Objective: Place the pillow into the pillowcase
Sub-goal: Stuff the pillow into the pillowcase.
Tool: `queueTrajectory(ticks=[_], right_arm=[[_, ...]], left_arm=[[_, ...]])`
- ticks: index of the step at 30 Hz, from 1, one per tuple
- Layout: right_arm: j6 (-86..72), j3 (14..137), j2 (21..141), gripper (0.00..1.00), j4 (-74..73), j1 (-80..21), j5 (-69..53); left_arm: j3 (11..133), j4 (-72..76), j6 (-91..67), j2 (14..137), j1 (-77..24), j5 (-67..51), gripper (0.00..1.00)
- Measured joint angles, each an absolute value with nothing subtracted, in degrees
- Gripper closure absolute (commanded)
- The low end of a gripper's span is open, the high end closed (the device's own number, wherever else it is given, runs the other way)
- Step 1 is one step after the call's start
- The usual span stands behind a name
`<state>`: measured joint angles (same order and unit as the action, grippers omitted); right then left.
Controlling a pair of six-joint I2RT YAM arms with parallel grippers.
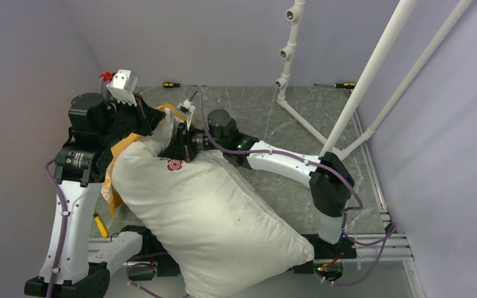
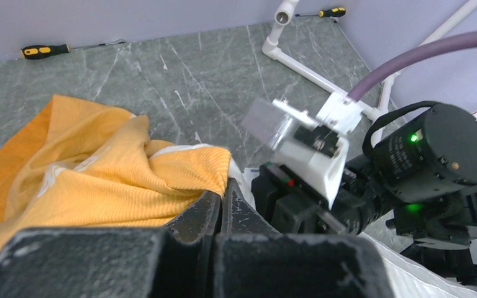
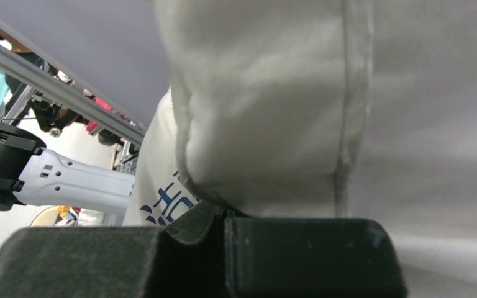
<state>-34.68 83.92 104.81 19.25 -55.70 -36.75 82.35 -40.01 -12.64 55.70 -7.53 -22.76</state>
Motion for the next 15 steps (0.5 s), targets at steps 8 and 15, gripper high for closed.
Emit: queueTrajectory(ticks=[8,15], right_arm=[[-34.92,84.14,107.33,1.0,19.9,-58.24,-35.66],[-35.16,85.25,107.33,0.9,15.27,-57.95,-31.86]], left_arm=[[82.3,-40.07,-10.76,57.1,-7.42,-22.57,1.0],[75.96,-34.94,-12.08,56.62,-7.2,-29.8,1.0]])
